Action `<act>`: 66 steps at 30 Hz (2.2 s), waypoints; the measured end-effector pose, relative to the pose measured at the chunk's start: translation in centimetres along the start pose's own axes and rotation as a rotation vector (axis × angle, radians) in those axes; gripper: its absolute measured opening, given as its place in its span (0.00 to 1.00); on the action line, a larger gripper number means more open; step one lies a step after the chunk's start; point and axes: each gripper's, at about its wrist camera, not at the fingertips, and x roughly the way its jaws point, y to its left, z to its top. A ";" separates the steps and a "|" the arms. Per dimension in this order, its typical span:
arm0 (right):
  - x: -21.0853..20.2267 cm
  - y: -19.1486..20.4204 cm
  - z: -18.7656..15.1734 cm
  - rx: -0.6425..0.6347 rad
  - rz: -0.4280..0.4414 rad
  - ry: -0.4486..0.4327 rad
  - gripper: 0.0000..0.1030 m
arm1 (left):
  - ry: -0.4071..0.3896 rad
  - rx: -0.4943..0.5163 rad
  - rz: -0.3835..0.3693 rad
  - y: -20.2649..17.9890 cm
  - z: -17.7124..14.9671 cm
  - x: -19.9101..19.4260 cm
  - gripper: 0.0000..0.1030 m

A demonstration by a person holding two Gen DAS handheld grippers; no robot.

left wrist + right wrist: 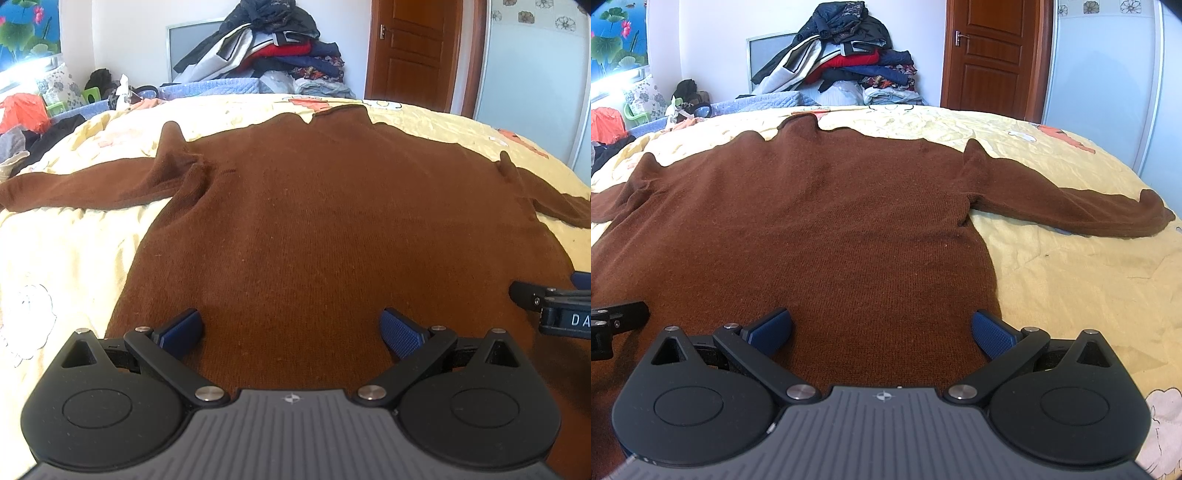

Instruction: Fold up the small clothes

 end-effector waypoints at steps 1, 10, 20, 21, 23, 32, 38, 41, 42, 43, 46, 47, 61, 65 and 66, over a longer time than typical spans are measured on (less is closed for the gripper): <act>0.0 0.0 0.0 0.000 0.000 0.000 1.00 | 0.002 0.000 0.005 -0.1 0.0 0.0 1.00; -0.1 0.1 0.0 -0.002 -0.001 0.001 1.00 | -0.003 0.000 0.019 -0.3 -0.1 -0.1 1.00; -0.1 0.1 0.0 -0.002 -0.002 0.002 1.00 | -0.005 0.001 0.019 -0.4 -0.2 -0.1 1.00; -0.1 0.1 -0.1 -0.002 -0.002 0.002 1.00 | -0.005 0.001 0.019 -0.5 -0.2 -0.1 1.00; -0.1 0.1 0.0 -0.002 -0.002 0.002 1.00 | -0.005 0.000 0.019 -0.4 -0.2 -0.1 1.00; -0.1 0.1 0.0 -0.002 -0.002 0.002 1.00 | -0.005 0.000 0.020 -0.4 -0.2 -0.1 1.00; -0.1 0.1 -0.1 -0.002 -0.002 0.002 1.00 | -0.005 0.000 0.019 -0.4 -0.2 -0.1 1.00; 0.0 0.1 0.0 -0.002 -0.002 0.002 1.00 | -0.005 0.000 0.019 -0.4 -0.2 -0.1 1.00; 0.0 0.1 0.0 -0.001 -0.001 0.003 1.00 | -0.005 0.000 0.019 -0.4 -0.2 -0.1 1.00; -0.1 -0.1 0.1 0.004 0.008 0.005 1.00 | -0.005 0.000 0.019 -0.4 -0.2 -0.1 1.00; -0.6 -1.8 0.9 0.072 0.156 -0.006 1.00 | -0.005 0.000 0.019 -0.4 -0.2 -0.1 1.00; -0.9 -2.6 1.4 0.109 0.185 -0.018 1.00 | -0.005 0.000 0.018 -0.4 -0.2 -0.1 1.00; -2.0 -23.3 8.2 0.393 0.005 -0.250 1.00 | -0.002 0.005 0.005 -0.7 0.2 0.3 1.00; 2.5 -35.0 8.2 0.790 0.020 -0.198 1.00 | -0.002 0.004 0.004 -0.6 0.3 0.3 1.00; 3.7 -37.9 7.6 0.900 0.019 -0.204 0.99 | -0.002 0.004 0.004 -0.7 0.3 0.3 1.00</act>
